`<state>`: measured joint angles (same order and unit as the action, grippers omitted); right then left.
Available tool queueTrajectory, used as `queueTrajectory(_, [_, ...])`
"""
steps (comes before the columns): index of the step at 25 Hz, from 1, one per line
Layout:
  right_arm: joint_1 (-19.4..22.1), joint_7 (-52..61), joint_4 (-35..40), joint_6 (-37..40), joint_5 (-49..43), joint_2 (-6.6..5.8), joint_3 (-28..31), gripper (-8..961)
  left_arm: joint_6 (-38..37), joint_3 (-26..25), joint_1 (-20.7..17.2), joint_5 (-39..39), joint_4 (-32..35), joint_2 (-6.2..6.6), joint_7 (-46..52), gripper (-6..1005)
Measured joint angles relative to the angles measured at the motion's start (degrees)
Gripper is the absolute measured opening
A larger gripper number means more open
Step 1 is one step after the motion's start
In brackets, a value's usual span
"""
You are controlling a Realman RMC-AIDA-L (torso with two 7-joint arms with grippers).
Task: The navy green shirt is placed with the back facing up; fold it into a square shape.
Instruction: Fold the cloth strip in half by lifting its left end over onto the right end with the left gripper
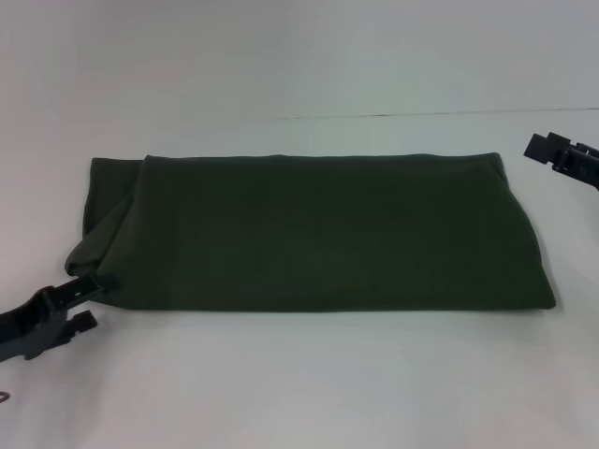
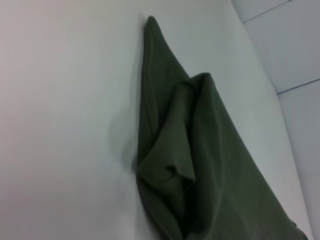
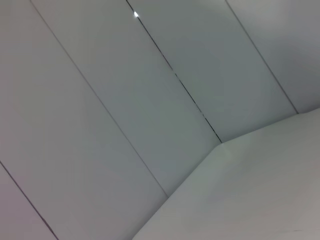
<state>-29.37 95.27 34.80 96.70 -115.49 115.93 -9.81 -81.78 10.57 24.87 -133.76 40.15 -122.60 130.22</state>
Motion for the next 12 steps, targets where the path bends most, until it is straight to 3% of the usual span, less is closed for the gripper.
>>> queueTrajectory(12, [0.7,0.0,0.0,0.4,1.7,-0.20,0.0,904,4.5,1.5,2.2,-0.7,-3.0,0.78,0.0,910])
